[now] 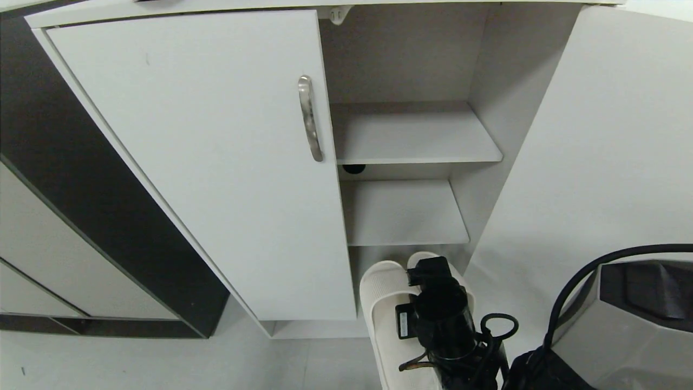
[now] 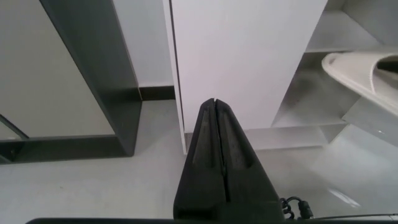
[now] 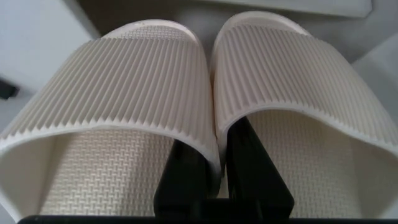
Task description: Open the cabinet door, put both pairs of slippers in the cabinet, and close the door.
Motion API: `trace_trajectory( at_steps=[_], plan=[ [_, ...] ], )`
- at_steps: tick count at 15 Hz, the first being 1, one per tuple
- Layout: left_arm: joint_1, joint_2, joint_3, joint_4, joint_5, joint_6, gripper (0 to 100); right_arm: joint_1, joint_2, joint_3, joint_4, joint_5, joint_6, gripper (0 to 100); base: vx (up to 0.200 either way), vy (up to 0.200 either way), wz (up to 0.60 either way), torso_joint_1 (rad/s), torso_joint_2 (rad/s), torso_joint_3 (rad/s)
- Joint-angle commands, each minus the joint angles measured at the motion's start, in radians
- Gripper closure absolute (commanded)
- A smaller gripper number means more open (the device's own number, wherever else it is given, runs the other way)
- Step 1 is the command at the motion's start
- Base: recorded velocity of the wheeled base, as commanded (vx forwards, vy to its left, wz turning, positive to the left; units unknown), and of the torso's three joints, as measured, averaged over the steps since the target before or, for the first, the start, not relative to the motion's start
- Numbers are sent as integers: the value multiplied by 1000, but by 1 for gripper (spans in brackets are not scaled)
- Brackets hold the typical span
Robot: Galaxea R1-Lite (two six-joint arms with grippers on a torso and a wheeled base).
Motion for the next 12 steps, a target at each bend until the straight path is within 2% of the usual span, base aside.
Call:
trace_trajectory(
  at_steps=[1,5,12],
  plan=[
    [-1,2,0,-1,1,0,100,-4,21,-12,-71,-26,-47,100,0,0,0,-2,2,-203],
    [-1,2,0,-1,1,0,100,-27,75,10,-349,-89,-214,100,0,0,0,5,1,-49],
    [-1,2,0,-1,1,-2,100,-50,129,3,-373,-89,-199,100,0,0,0,0,0,0]
  ],
)
